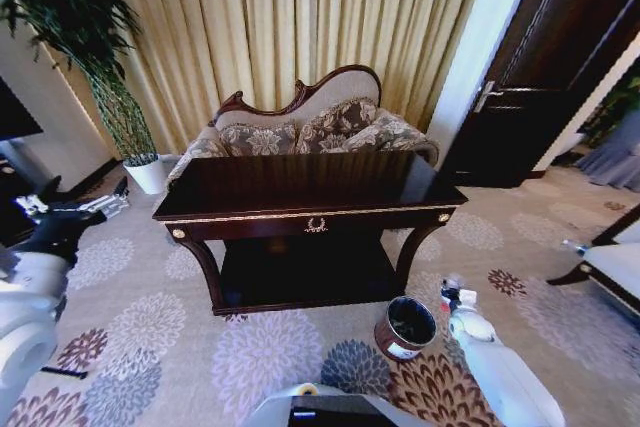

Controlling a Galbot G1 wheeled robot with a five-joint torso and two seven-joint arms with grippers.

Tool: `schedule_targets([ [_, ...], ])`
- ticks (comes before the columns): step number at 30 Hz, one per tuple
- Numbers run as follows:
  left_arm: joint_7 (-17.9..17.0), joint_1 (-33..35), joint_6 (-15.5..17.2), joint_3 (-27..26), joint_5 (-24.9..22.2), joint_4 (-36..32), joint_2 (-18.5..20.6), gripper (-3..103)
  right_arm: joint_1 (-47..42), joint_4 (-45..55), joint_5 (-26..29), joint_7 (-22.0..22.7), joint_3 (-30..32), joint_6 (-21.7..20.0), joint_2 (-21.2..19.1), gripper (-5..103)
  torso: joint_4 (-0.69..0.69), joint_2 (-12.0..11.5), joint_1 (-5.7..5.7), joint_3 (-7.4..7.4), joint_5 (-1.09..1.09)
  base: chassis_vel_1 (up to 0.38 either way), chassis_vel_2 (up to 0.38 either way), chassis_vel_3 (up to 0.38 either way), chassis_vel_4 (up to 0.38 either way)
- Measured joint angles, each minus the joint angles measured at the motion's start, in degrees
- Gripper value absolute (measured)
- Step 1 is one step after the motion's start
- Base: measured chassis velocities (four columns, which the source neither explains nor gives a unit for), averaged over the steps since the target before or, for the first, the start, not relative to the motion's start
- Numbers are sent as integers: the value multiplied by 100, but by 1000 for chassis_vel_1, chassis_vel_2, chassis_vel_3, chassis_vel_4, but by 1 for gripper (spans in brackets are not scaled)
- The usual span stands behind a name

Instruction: Move to the front of the table and place the trash on the table into the trash bin.

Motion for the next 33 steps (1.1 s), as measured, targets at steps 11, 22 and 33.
schedule_targets([
  [11, 63, -239, -85, 87, 56, 321, -5, 100, 146, 272, -156, 116, -101, -233, 221, 96, 1, 0, 0, 0, 1, 0, 0, 0, 0],
  [22, 126, -414, -146, 108, 9, 368, -45, 100, -759, 2677, 185, 255, 408, -299, 51, 100, 0, 0, 0, 0, 1, 0, 0, 0, 0],
  [33, 173, -416, -257, 110, 108, 268, -223, 100, -1645, 5715, 276, -82, 917, -714, -381, 100, 0, 0, 0, -1, 1, 0, 0, 0, 0],
])
